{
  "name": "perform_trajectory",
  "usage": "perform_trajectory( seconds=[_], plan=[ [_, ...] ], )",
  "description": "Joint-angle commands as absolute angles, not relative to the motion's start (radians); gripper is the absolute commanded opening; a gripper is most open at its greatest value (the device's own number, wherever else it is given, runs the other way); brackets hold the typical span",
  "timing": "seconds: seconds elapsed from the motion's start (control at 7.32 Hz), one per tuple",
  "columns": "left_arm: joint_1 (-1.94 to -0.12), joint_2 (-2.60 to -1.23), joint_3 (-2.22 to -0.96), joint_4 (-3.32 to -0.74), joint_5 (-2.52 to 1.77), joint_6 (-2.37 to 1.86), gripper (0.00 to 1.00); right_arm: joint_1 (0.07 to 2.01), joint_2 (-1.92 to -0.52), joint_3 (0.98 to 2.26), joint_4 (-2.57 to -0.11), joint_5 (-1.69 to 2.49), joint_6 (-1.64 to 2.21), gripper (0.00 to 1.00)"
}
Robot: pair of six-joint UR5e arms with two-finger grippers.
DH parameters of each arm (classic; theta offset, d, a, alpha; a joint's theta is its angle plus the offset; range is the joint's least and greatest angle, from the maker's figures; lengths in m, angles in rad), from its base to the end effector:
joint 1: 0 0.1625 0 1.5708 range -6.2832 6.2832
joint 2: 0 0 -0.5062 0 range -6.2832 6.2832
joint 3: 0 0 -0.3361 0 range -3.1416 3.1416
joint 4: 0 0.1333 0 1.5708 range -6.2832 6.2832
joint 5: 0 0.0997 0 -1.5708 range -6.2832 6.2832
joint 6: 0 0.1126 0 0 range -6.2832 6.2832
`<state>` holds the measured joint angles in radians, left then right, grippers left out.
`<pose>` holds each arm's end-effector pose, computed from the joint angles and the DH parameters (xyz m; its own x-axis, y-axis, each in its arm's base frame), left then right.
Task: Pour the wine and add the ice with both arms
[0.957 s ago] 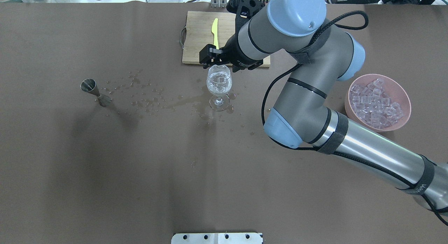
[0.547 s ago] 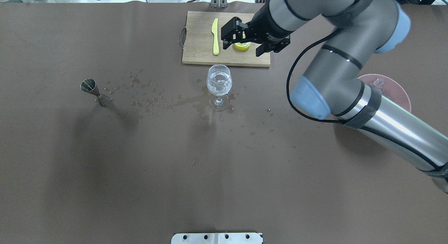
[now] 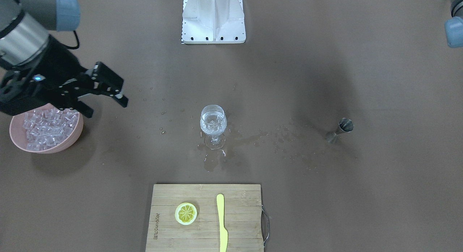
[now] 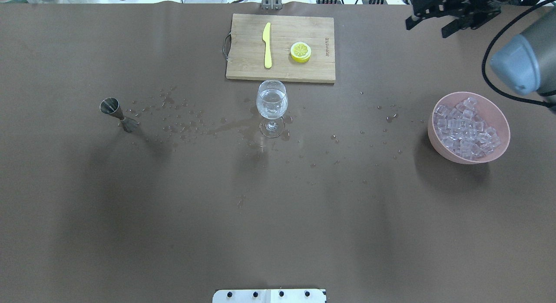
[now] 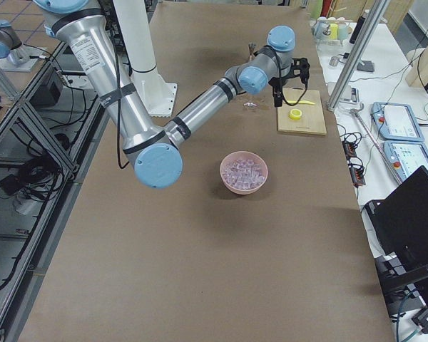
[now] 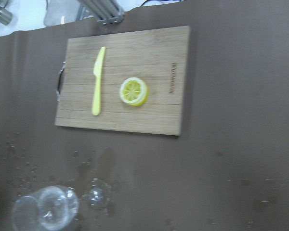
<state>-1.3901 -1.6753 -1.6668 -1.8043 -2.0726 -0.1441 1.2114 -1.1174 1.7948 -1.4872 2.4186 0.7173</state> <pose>0.0145 -0.5200 0.6466 0.8409 0.2247 -0.4923 -0.0427 0.9345 0.3535 -0.1678 -0.5856 0.3921 0.4971 -0.0945 0.8625 -0.0956 0.9820 0.1628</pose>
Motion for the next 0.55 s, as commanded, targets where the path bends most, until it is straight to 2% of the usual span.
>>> perform_trajectory(
  seconds=[0.0,0.14,0.41],
  plan=[
    [-1.419,-1.661,-1.660,-1.801,-2.082,-0.144,0.98,1.334,-1.177,1.751,-1.769,2.341,0.200,1.00],
    [-1.422,-1.654,-1.660,-1.799,-2.083,-0.144,0.98,1.338,-1.184,1.727,-1.869,2.232,0.066,1.00],
    [-1.445,-1.611,-1.655,-1.799,-2.136,-0.143,0.98,1.367,-1.303,1.694,-1.867,2.249,0.060,1.00]
  ],
)
